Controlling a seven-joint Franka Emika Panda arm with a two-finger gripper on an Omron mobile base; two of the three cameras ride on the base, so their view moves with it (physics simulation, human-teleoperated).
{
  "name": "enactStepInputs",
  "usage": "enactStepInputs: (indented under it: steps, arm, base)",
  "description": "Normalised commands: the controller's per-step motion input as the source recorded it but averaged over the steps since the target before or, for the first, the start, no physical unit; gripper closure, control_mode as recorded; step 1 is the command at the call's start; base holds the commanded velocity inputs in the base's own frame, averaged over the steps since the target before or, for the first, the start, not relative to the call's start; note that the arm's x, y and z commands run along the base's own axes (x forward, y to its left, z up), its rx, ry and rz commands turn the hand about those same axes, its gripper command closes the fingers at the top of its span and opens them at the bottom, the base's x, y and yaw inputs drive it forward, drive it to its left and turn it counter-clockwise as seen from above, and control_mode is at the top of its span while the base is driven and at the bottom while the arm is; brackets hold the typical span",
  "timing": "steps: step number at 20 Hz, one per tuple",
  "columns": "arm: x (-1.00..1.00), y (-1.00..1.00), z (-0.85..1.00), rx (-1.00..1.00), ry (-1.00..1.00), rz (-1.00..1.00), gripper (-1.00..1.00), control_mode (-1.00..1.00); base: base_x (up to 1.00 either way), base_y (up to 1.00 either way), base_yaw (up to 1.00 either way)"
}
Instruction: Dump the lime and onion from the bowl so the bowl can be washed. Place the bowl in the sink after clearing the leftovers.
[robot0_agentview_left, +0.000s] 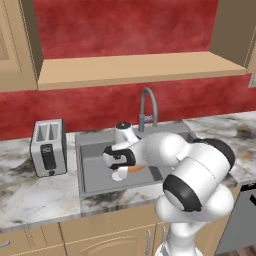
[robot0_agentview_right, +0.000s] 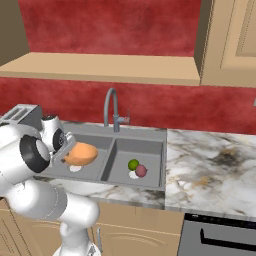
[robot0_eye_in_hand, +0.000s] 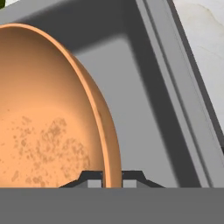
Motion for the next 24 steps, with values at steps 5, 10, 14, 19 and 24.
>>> enactStepInputs:
  steps: [5,10,14,19,24]
  arm:
    - [0.26,0.00,-0.09,-0.01,0.00,-0.03,1.00,-1.00]
    - [0.20,0.00,-0.12,0.00,0.04,-0.01,1.00,-1.00]
    - [0.24,0.00,-0.08,0.00,0.06,-0.02,1.00,-1.00]
    - [0.00,0.00,-0.31,0.00,0.06,0.00,1.00,-1.00]
    - [0.00,0.00,-0.23,0.00,0.03,0.00,1.00,-1.00]
  base:
    - [0.00,0.00,0.00]
    - [0.00,0.00,0.00]
    - [0.00,0.00,0.00]
    - [0.00,0.00,0.00]
    - [0.00,0.00,0.00]
